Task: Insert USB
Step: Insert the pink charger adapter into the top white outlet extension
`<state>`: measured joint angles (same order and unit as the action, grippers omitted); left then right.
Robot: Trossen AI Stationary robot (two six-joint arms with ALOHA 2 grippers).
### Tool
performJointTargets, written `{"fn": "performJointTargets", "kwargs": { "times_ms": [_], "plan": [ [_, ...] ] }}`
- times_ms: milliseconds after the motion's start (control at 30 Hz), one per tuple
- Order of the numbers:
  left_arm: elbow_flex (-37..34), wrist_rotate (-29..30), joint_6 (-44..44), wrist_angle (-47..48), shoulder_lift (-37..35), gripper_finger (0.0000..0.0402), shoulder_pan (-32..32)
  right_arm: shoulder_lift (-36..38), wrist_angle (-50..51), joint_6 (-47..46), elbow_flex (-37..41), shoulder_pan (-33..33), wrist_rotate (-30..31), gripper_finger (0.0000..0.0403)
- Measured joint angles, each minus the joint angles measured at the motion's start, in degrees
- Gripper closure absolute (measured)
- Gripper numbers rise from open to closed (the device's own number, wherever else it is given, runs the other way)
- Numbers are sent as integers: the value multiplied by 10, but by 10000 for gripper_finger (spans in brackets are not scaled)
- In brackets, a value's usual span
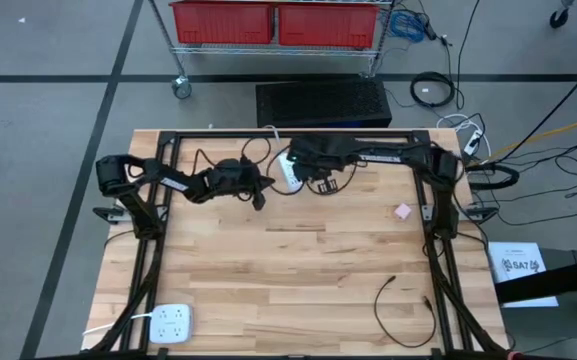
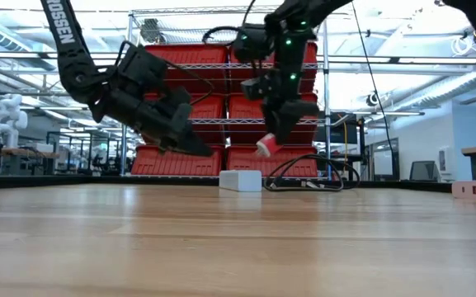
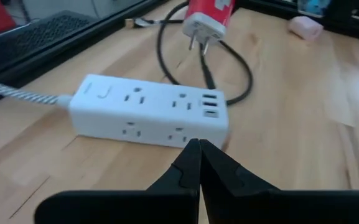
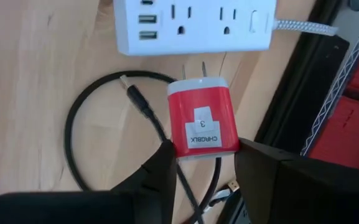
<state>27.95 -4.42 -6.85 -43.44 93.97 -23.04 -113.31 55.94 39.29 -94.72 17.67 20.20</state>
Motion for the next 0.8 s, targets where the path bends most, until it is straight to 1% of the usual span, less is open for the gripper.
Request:
{"fn": "performJointTargets", "kwargs": {
  "times_ms": [133,267,467,633,800],
  "plan": [
    [0,8,-4,11,0,394,-9,-50,50,-5,-69,0,0,294],
    [0,32,-4,24,0,394,-11,-100,108,-21,-146,-5,-12,294],
    [0,45,-3,52,0,394,-14,-179,178,-36,-248,-10,-25,294],
    [0,47,2,66,0,394,-14,-213,207,-52,-298,-13,-21,295],
    [0,47,12,68,0,394,-14,-216,212,-52,-313,-13,-26,296]
  ]
}}
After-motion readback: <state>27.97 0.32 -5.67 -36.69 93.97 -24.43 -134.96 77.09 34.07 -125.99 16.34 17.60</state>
